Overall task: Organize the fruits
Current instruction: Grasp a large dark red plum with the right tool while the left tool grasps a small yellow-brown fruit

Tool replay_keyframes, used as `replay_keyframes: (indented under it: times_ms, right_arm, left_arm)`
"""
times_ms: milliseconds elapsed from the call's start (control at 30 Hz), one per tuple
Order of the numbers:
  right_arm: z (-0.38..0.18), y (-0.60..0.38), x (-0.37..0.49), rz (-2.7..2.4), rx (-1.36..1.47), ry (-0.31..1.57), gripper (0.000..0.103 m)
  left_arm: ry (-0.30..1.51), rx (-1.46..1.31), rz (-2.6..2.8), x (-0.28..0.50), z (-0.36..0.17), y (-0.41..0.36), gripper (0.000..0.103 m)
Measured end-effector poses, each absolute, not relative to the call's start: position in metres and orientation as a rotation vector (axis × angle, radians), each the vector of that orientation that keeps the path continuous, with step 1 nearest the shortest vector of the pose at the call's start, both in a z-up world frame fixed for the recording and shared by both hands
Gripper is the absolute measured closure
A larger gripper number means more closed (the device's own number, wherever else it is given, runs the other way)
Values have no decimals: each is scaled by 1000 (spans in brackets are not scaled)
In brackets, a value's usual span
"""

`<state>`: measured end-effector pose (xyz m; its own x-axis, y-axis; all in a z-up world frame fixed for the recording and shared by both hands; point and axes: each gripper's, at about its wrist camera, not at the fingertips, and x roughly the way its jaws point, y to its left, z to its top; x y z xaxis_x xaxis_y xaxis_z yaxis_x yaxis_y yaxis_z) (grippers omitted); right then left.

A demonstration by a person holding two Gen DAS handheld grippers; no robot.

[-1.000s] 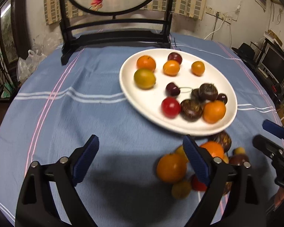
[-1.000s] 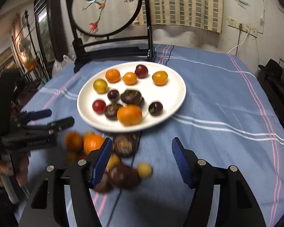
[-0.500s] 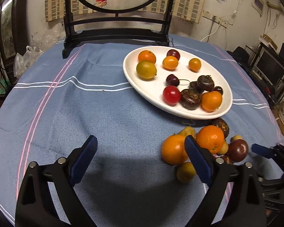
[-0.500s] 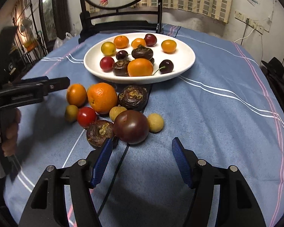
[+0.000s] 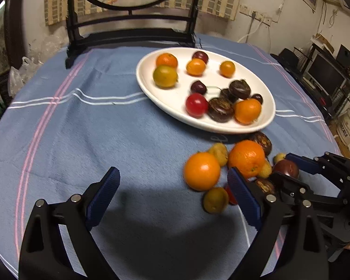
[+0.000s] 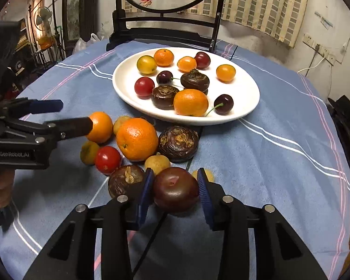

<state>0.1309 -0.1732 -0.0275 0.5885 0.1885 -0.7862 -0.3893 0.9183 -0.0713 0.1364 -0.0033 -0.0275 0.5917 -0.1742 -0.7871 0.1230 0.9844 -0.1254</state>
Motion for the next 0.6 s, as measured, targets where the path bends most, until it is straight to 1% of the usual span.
replay_keyframes:
  times_ms: [167,200,300,333,367,400,500,567,600]
  right_arm:
    - [-30,-171,124,354,-299,883,63]
    - [-31,-171,122,355,-313,893,61]
    - [-33,-175,121,355,-300,915,61]
    - [-35,-176,122,347,-299,920,54]
    - [-36,-176,123,335,-302,924,54]
    - [-38,-177,124,327,-305,927,50]
    - [-39,-176,124,323,-311,924,49]
    - [-39,-176,123,320,-314,925,51]
    - [-39,-175,123,320,-318,927,54]
  left_arm:
    - [913,-4,-198,131,-27,-16,12]
    - [909,10,-200,130,-27,-18,12]
    - [911,41,-214,128,-28,-24,12]
    - [914,45,-218,128,-29,-25,12]
    - [916,49,-220,128,-29,-26,12]
    - [917,53,-222,127,-29,-27,11]
    - [917,62,-223,127,-30,-28,12]
    - [920,64,-221,127,-32,-28,11]
    - [923,65,-220,127,-32,-28,11]
